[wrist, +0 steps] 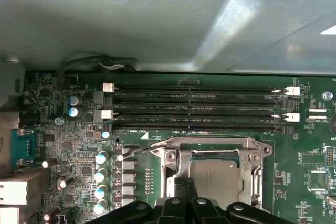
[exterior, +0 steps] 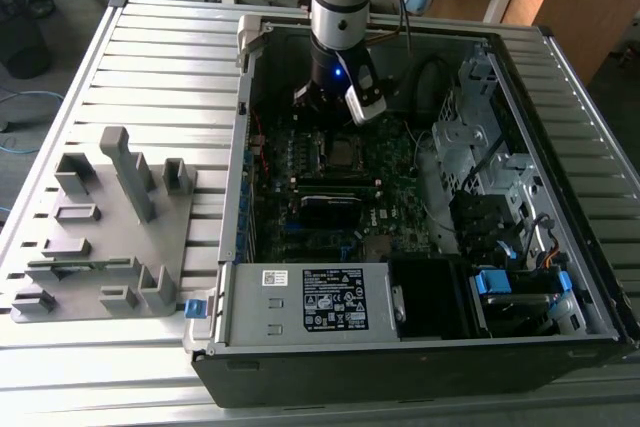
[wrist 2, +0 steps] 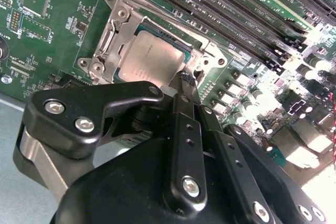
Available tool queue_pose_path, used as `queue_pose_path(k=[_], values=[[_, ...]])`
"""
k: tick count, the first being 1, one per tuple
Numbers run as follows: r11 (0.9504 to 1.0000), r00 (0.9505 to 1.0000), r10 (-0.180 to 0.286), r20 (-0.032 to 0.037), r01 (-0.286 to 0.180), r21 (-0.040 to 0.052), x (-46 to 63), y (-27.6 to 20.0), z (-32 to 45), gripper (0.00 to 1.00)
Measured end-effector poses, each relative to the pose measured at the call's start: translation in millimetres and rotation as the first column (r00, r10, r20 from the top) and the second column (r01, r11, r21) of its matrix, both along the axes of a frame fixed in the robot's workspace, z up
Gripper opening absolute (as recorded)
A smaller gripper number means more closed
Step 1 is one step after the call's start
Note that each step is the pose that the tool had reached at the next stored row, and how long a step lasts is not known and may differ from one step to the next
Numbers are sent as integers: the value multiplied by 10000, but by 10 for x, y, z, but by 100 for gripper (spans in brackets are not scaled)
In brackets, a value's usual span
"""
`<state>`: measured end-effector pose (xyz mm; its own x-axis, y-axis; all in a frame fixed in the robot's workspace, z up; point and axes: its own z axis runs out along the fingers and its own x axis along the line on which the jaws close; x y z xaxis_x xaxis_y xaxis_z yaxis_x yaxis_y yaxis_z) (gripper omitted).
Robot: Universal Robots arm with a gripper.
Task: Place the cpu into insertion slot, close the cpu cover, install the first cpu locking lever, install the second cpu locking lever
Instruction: 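Close the cpu cover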
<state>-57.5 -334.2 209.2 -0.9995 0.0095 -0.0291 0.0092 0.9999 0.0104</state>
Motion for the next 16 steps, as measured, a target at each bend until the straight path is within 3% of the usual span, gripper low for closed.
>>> queue_pose_path(k=[16], values=[[10000,10000,-3,0,3,-1,-10,0,-45,10]])
